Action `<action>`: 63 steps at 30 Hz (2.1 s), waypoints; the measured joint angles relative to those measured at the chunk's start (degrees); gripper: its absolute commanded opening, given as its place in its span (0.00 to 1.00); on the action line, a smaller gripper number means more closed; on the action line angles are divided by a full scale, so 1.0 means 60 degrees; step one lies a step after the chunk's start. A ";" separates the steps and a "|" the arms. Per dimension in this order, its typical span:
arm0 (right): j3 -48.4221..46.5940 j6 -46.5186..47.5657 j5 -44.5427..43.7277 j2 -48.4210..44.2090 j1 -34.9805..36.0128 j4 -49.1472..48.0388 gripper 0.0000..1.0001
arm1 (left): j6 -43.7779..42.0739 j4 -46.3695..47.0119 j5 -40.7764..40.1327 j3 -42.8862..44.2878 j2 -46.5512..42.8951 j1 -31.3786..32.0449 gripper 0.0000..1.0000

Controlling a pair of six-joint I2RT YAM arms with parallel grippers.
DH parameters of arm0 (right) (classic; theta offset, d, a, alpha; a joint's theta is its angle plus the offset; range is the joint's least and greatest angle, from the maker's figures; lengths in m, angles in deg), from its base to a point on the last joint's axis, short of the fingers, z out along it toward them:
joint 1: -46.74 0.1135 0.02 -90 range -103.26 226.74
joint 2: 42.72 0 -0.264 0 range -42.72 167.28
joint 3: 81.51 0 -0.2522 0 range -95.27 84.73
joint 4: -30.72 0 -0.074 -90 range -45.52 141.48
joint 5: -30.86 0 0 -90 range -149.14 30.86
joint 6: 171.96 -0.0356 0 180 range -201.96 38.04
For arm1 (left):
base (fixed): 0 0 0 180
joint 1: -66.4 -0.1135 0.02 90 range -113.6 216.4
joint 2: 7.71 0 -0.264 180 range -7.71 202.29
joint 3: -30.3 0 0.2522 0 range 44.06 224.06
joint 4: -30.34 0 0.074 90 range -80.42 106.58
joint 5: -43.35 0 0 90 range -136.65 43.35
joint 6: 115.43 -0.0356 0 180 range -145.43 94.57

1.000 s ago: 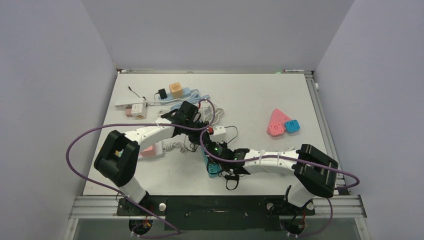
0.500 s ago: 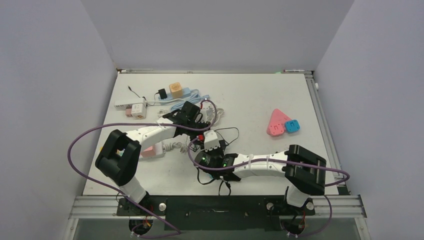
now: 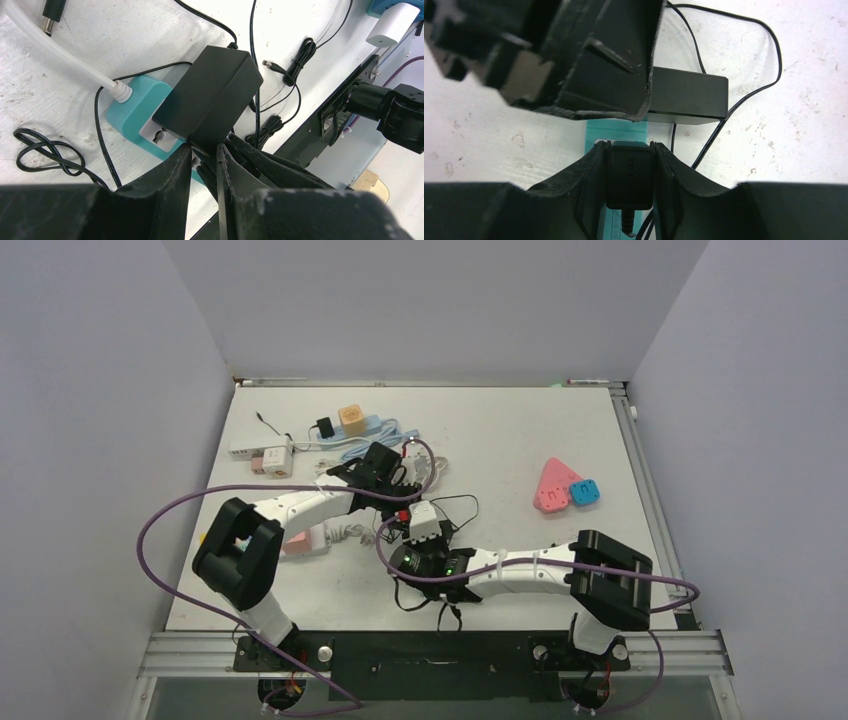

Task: Pull the plug off the socket
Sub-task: Remove the plug from the socket.

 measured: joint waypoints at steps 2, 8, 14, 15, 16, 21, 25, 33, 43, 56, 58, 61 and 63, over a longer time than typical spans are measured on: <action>0.0288 0.0000 0.0361 -0.0291 -0.0215 -0.0288 0.05 | 0.0007 0.0022 0.0015 0.0015 0.0022 0.0011 0.19; 0.1271 -0.0138 0.1708 -0.1206 -0.0962 -0.1300 0.05 | 0.0007 0.0062 0.0033 0.0062 0.0066 0.0058 0.19; 0.1778 -0.0175 0.2579 -0.1657 -0.1424 -0.1814 0.05 | 0.0007 0.0109 0.0026 0.0091 0.0095 0.0095 0.19; 0.1818 -0.0175 0.2652 -0.1687 -0.1472 -0.1869 0.05 | 0.0007 0.0109 0.0029 0.0102 0.0106 0.0098 0.19; 0.1829 -0.0178 0.2685 -0.1698 -0.1483 -0.1894 0.05 | 0.0007 0.0109 0.0026 0.0113 0.0113 0.0109 0.19; 0.1927 -0.0171 0.2776 -0.1738 -0.1486 -0.2080 0.05 | 0.0007 0.0109 0.0022 0.0117 0.0120 0.0117 0.19; 0.2011 -0.0168 0.2761 -0.1800 -0.1475 -0.2178 0.05 | 0.0007 0.0124 0.0022 0.0117 0.0120 0.0124 0.19; 0.1610 -0.0040 0.1668 -0.1552 -0.0776 -0.1621 0.05 | 0.0007 0.0127 0.0026 0.0120 0.0124 0.0131 0.19; 0.0561 -0.0138 -0.0062 -0.0521 0.0066 -0.0455 0.05 | 0.0004 0.0098 0.0033 0.0124 0.0127 0.0127 0.19; 0.1071 -0.0291 0.0525 -0.1064 -0.0273 -0.0907 0.05 | 0.0004 0.0109 0.0033 0.0124 0.0131 0.0131 0.19; 0.1424 -0.0364 0.1009 -0.1410 -0.0554 -0.1242 0.05 | 0.0004 0.0113 0.0036 0.0124 0.0131 0.0131 0.19; 0.1854 -0.0430 0.1657 -0.1883 -0.0922 -0.1577 0.05 | 0.0007 0.0138 0.0047 0.0127 0.0157 0.0149 0.19; 0.1949 -0.0430 0.1898 -0.2022 -0.1053 -0.1643 0.05 | 0.0007 0.0171 0.0066 0.0142 0.0182 0.0164 0.19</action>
